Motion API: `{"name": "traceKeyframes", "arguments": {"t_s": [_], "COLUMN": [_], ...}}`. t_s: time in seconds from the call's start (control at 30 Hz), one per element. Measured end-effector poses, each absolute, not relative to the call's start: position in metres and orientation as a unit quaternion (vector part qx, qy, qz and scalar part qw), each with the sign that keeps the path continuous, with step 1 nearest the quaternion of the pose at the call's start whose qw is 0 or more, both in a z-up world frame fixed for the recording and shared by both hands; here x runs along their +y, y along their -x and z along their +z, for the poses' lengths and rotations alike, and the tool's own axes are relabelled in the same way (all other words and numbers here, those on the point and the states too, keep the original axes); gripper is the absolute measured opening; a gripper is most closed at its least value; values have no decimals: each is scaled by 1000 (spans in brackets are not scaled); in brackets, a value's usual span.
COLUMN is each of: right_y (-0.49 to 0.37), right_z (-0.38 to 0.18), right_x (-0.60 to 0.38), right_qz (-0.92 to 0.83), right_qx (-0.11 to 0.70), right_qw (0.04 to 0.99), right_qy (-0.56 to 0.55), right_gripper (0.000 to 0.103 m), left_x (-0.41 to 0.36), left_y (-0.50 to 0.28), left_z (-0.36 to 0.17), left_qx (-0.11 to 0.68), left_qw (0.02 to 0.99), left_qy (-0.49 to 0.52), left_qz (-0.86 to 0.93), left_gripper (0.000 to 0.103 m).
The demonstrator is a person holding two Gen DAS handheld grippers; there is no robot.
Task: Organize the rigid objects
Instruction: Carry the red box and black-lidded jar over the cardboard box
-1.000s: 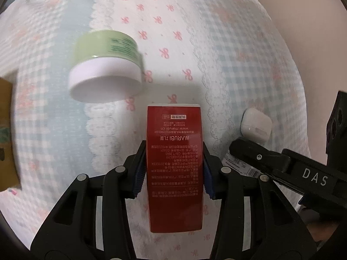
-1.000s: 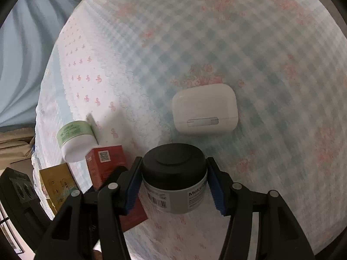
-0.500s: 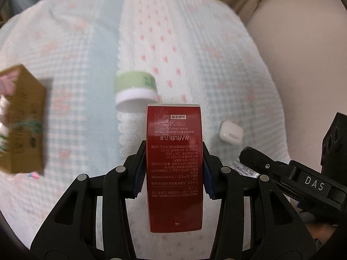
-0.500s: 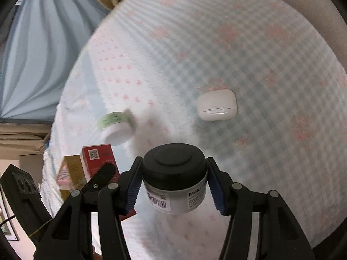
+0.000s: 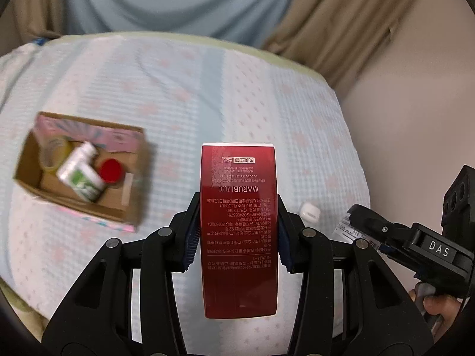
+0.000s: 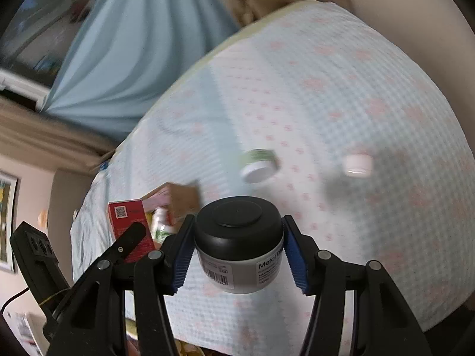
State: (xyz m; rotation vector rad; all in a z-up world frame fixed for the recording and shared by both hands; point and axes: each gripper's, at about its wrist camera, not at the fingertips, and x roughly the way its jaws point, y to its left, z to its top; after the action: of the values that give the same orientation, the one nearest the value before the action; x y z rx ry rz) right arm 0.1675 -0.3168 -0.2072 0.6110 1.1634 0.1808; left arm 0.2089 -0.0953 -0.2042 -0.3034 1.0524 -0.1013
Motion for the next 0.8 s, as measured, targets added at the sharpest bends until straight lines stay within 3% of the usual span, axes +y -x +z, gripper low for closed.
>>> {"name": "traceKeyframes", "arguments": {"t_s": [0.4, 0.8], "right_y": [-186, -213], "right_z": [-177, -191], "right_x": [-192, -67], "right_qz": [135, 86], "right_qx": [527, 526], "right_qw": [797, 793], "right_qy": [-263, -295], "right_gripper": [53, 53], "left_x": [54, 207], "left_y": [-183, -216], "left_z": [-161, -187], "left_qx": [466, 497], "left_qw": [869, 856], "left_qy": [167, 134], "left_qz": [-12, -52], "left_gripper": [40, 40]}}
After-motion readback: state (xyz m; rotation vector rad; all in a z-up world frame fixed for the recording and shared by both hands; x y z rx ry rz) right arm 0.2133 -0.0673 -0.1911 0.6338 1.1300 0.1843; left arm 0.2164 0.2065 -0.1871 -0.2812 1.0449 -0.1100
